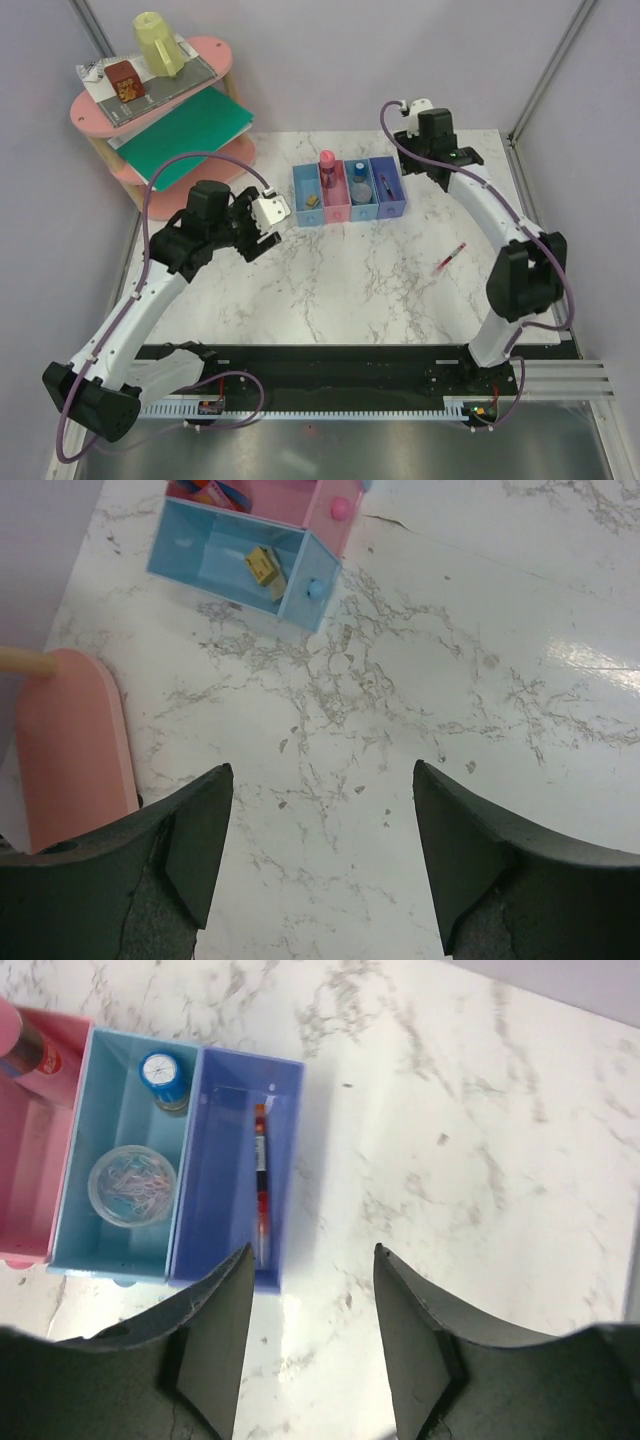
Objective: Sort the stationery into containers
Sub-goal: Place the pen in the storage box, then pick up the pen from the center of the board.
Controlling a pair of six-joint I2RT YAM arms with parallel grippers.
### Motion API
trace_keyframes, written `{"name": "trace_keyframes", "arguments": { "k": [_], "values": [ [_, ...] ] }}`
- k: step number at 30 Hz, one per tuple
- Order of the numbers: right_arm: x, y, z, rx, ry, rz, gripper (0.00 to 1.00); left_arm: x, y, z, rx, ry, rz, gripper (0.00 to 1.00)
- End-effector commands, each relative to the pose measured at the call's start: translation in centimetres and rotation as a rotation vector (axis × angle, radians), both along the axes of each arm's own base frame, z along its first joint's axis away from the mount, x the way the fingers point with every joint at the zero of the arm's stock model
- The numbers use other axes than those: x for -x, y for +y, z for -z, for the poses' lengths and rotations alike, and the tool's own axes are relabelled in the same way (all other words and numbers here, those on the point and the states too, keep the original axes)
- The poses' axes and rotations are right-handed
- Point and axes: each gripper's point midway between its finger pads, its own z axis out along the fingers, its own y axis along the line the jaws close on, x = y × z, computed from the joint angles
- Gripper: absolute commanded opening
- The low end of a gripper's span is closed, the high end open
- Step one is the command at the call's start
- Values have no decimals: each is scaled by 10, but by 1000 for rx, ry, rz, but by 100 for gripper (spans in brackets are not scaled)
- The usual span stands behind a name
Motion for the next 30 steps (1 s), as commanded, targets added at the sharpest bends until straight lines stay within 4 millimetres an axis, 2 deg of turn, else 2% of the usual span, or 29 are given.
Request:
{"name": "trace_keyframes", "arguments": {
  "k": [1, 2, 4, 6, 9, 16, 20, 23, 24, 30],
  "values": [
    [45, -50, 1, 35, 47, 206, 59, 7, -1, -35, -6, -107, 70, 80],
    [59, -55, 20, 23, 104, 232, 59, 9, 0, -39, -6, -121, 77, 80],
    [79, -67, 34, 22, 167, 268, 59, 11, 1, -41, -24, -142, 100, 82],
    [97, -75, 56, 3, 258, 307, 60, 13, 0, -45, -30, -165, 124, 82],
    [115, -80, 78, -69, 363, 371, 62, 16, 0, -49, -46, -188, 159, 84],
    [136, -83, 122, -196, 510, 454, 66, 18, 2, -53, -75, -211, 180, 84],
    [150, -102, 158, -217, 603, 536, 67, 17, 5, -56, -101, -225, 187, 86],
    [151, -105, 171, -221, 642, 561, 68, 16, 6, -58, -111, -229, 187, 86],
    [151, -115, 172, -224, 642, 594, 68, 16, 5, -58, -111, -225, 190, 86],
    [164, -126, 189, -201, 662, 637, 68, 12, -1, -56, -105, -203, 203, 86]
  ]
}}
